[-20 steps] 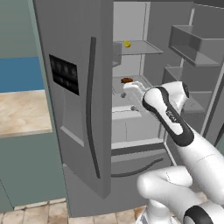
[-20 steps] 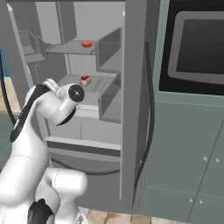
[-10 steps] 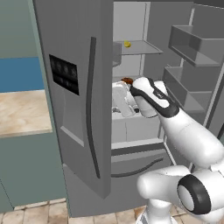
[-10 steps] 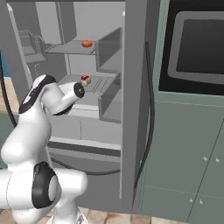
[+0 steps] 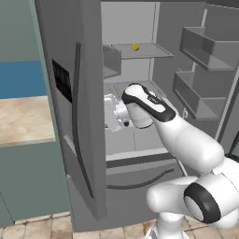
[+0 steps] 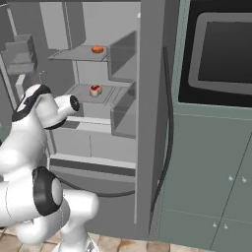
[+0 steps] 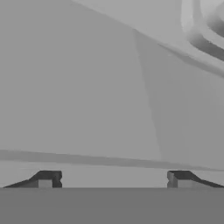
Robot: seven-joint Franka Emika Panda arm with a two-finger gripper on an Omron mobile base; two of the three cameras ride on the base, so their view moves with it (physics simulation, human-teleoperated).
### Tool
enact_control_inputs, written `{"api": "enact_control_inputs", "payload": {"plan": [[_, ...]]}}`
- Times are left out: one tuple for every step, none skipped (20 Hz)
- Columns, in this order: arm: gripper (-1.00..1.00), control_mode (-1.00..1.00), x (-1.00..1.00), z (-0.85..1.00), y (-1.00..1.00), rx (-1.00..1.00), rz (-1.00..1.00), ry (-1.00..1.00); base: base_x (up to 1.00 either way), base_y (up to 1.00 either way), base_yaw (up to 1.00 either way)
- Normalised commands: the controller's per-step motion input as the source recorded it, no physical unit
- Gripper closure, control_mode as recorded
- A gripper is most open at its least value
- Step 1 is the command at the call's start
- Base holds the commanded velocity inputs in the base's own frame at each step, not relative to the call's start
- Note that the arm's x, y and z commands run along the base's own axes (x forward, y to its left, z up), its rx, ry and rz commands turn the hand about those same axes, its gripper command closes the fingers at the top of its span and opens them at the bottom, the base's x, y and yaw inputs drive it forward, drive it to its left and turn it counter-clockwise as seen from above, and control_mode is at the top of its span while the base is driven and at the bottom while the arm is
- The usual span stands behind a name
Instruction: Gather the lemon wedge and squash from the fridge and place them on a tray on the dining counter. Then gather the chicken drumstick and steak from the fridge and place them on the other tray.
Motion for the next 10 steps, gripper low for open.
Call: {"api": "enact_control_inputs", "payload": {"plan": [[-1.0, -1.0, -0.63, 0.0, 1.0, 0.0, 0.22, -0.01, 0.0, 0.0, 0.0], [-1.0, -1.0, -0.57, 0.0, 1.0, 0.0, 0.21, -0.01, 0.0, 0.0, 0.0], [-1.0, -1.0, -0.48, 0.0, 1.0, 0.0, 0.19, 0.0, 0.0, 0.0, 0.0], [-1.0, -1.0, -0.38, 0.0, 1.0, 0.0, 0.18, 0.0, 0.0, 0.0, 0.0], [-1.0, -1.0, -0.28, 0.0, 1.0, 0.0, 0.16, 0.0, 0.0, 0.0, 0.0], [-1.0, -1.0, -0.24, 0.0, 1.0, 0.0, 0.14, 0.0, 0.0, 0.0, 0.0], [-1.0, -1.0, -0.28, 0.0, 0.99, 0.0, 0.12, 0.0, 0.0, 0.0, 0.0], [-1.0, -1.0, -0.25, 0.0, 1.0, 0.0, 0.11, 0.0, 0.0, 0.0, 0.0], [-1.0, -1.0, -0.22, 0.0, 0.99, 0.0, 0.1, -0.01, 0.0, 0.0, 0.0], [-1.0, -1.0, -0.21, 0.0, 0.96, 0.0, 0.09, -0.01, 0.0, 0.0, 0.0]]}}
